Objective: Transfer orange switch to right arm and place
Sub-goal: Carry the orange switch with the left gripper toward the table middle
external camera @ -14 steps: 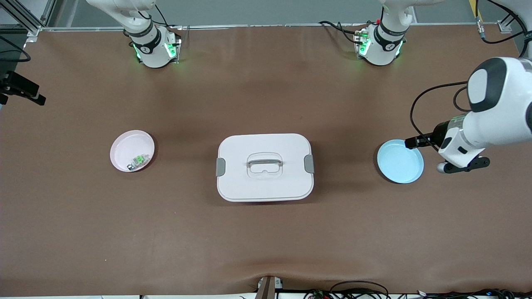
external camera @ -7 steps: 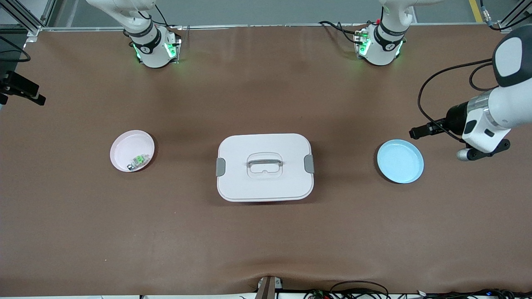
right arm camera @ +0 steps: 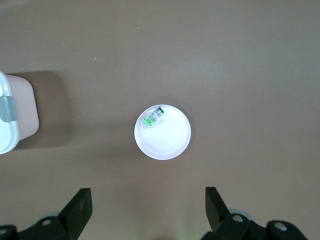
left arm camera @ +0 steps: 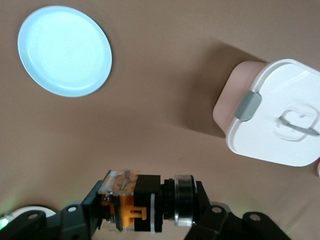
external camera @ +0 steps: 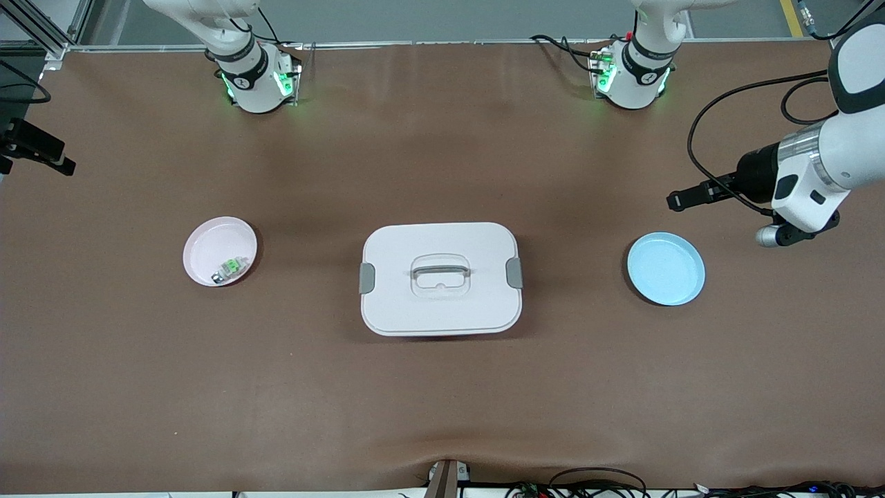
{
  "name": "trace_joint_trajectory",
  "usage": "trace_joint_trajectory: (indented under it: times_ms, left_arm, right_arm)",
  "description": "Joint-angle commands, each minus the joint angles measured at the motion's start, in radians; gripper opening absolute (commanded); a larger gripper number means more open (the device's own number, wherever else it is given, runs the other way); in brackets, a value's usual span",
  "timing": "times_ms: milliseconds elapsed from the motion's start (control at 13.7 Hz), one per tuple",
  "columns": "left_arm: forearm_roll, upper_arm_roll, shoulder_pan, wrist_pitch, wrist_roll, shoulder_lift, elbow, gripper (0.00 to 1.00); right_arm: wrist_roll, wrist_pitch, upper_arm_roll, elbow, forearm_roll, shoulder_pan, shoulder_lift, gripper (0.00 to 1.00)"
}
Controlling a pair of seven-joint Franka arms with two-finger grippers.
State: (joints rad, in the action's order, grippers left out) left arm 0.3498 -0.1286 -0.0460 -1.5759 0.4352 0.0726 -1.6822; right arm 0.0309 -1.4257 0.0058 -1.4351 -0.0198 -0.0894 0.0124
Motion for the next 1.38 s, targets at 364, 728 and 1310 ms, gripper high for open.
trace_joint_trajectory:
  times_ms: [364, 728, 1310]
  left_arm:
    - [0.118, -0.097, 0.000, 0.008, 0.240, -0.040, -0.004, 0.41]
    - [0.161, -0.196, 0.002, -0.053, 0.454, -0.040, 0.013, 0.41]
    - [0.255, -0.304, 0.005, -0.231, 0.755, -0.033, 0.013, 0.41]
  right_arm:
    - [0.012, -0.002, -0.001, 0.013, 0.026, -0.026, 0.008, 1.00]
    - [0.024, -0.021, 0.002, 0.016, 0.034, -0.020, 0.003, 1.00]
    - [0.043, -0.010, -0.004, 0.016, 0.032, -0.068, 0.003, 1.00]
